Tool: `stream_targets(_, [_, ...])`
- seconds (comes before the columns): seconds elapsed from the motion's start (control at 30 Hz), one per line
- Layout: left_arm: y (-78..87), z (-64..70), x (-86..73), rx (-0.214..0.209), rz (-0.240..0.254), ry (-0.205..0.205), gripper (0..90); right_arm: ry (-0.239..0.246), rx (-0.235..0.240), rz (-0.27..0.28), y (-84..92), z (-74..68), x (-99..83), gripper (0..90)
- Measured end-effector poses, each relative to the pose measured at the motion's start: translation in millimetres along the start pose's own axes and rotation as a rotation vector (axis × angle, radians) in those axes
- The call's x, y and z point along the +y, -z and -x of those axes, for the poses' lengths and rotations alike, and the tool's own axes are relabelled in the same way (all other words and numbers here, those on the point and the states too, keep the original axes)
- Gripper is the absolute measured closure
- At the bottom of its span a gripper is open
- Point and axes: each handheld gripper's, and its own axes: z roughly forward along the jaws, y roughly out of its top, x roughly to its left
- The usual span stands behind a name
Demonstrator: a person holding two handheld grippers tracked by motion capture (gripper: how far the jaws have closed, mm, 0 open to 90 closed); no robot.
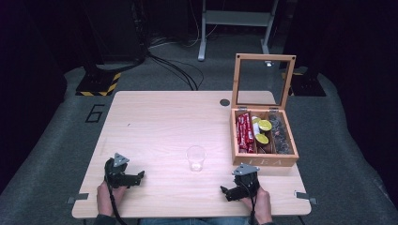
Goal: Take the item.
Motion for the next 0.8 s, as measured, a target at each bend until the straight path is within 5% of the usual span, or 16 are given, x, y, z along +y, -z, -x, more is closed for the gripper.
stream_targets(0.33, [0.2, -0.1, 0.1, -0.002, -0.002, -0.001, 0.2, -0.057, 0.026, 0.021, 11.0, 5.4, -1.7, 0.9])
stream_targets(0.8, [-0.1, 0.1, -0.1, 0.001, 0.002, 0.001, 0.2, -0.057, 0.057, 0.04, 45.5, 2.4, 13.3, 2.0])
